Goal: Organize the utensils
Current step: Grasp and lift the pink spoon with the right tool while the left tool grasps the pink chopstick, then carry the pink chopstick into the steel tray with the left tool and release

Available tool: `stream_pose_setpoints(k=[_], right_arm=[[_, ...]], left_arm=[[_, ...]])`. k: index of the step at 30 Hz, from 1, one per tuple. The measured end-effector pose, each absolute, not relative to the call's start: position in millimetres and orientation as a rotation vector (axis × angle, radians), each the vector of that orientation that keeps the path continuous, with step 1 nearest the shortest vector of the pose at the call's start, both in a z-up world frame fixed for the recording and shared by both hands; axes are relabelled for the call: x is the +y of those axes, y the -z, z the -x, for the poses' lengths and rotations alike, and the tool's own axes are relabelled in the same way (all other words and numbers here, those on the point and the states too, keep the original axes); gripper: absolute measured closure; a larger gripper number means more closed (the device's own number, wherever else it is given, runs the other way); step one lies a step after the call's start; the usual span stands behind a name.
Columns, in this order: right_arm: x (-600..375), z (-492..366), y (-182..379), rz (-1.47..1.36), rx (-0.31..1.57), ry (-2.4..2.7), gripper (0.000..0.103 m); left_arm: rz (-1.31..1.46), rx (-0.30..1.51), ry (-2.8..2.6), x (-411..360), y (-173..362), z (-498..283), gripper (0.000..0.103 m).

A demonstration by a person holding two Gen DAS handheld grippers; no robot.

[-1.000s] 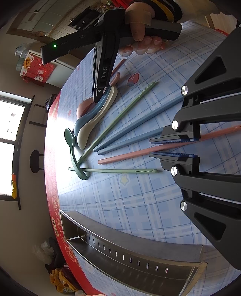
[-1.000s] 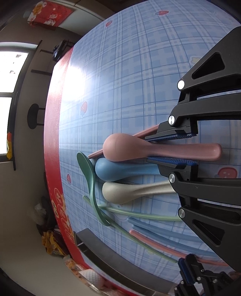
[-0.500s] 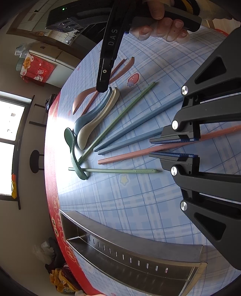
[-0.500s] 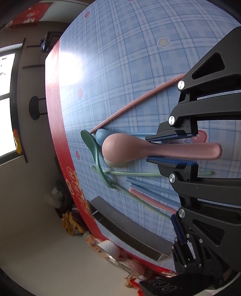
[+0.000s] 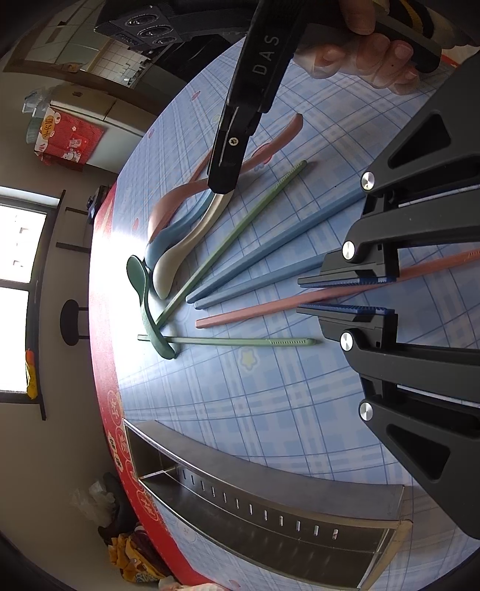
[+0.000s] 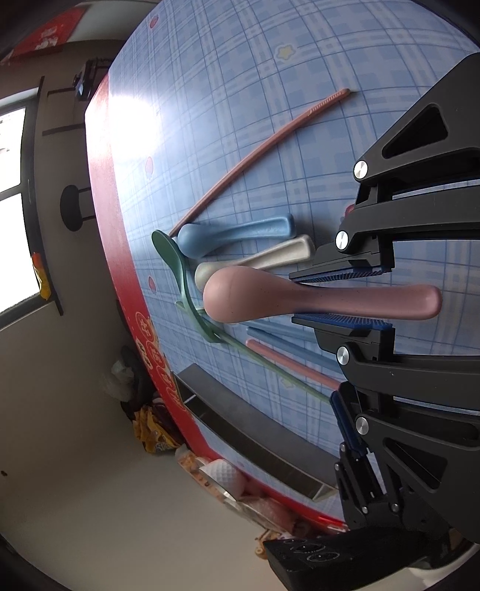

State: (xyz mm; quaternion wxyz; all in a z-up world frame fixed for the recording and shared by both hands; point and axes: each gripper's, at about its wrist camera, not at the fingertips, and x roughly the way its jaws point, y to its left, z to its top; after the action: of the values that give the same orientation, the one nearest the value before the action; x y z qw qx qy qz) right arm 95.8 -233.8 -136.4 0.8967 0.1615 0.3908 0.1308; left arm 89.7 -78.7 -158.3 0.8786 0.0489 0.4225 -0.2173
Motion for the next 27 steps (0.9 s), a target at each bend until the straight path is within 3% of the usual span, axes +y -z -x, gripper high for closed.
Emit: stream_pose_setpoints(k=[20,27], right_arm=[[-244.1,-91.8,140.3,-0.381,0.780,-0.271,0.086],[-248.6,-89.4,139.5,-0.401,0.773,-0.267,0.086]], left_arm=[[0.007,0.871,0.488,-60.9,149.2,-90.5,0.097],[0.049,0.827,0.535,-52.2,112.9,-90.9,0.097]])
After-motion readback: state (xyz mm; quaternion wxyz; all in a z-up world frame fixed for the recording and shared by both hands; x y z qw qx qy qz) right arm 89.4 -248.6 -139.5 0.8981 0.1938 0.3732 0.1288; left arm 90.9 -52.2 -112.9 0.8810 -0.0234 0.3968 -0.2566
